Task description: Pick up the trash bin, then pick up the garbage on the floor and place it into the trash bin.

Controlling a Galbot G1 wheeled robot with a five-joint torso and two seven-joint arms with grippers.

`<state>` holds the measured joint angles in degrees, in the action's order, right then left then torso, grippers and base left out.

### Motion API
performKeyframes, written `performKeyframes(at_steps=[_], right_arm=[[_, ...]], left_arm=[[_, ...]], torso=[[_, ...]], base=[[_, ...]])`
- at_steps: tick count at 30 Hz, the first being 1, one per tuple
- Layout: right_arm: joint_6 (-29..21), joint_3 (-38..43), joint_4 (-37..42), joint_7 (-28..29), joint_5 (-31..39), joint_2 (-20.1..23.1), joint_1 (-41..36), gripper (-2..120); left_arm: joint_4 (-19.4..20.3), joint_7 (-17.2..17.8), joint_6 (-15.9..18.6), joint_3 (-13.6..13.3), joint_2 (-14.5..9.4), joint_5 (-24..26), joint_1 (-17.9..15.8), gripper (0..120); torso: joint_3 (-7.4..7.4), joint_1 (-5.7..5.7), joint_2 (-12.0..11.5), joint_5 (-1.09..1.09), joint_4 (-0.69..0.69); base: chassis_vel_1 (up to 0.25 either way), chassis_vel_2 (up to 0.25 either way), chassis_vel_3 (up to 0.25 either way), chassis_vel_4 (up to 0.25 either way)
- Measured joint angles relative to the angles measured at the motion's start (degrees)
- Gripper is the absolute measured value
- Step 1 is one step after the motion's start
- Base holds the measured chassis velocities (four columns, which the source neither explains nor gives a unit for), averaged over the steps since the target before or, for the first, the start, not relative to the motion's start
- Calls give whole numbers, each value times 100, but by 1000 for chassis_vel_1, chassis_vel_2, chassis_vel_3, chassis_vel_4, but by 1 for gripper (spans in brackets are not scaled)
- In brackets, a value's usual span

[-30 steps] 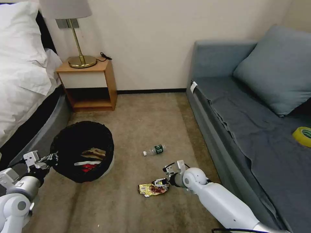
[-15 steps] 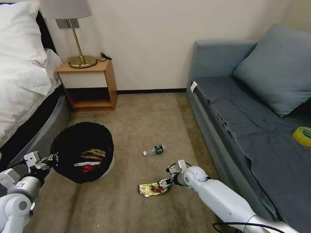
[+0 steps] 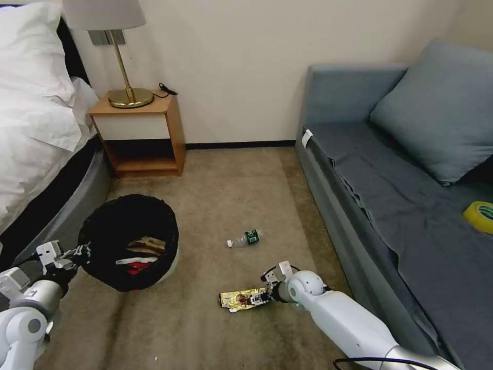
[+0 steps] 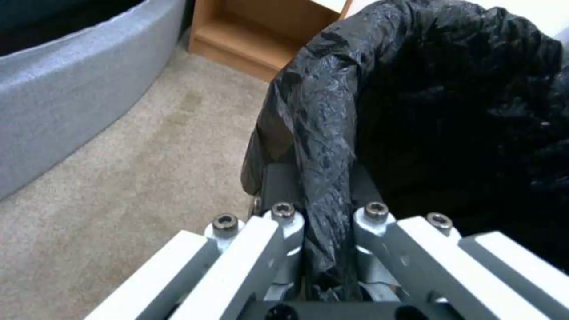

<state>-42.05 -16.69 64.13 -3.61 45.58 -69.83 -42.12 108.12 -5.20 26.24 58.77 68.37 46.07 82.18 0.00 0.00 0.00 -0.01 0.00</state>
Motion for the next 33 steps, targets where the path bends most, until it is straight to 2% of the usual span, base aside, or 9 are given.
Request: performKeyframes(at_steps=[9, 19, 25, 33], right_arm=[[56, 67, 45, -14, -63, -27, -71, 100], [50, 319, 249, 68, 72, 245, -66, 100], [91, 367, 97, 27, -111, -18, -223, 100], [157, 378, -2, -76, -248, -155, -258, 100]], left_arm=[[-14, -3, -9, -14, -31, 11, -8, 4], [-26, -21, -61, 6, -5, 16, 5, 4], [-27, -36, -68, 34, -24, 19, 30, 4], [-67, -56, -94, 83, -51, 23, 47, 4]], torso=[[0, 0, 0, 1, 0], [0, 0, 0, 0, 0], [0, 0, 0, 1, 0], [0, 0, 0, 0, 1]], base=[[0, 0, 0, 0], [0, 0, 0, 0], [0, 0, 0, 0], [0, 0, 0, 0]])
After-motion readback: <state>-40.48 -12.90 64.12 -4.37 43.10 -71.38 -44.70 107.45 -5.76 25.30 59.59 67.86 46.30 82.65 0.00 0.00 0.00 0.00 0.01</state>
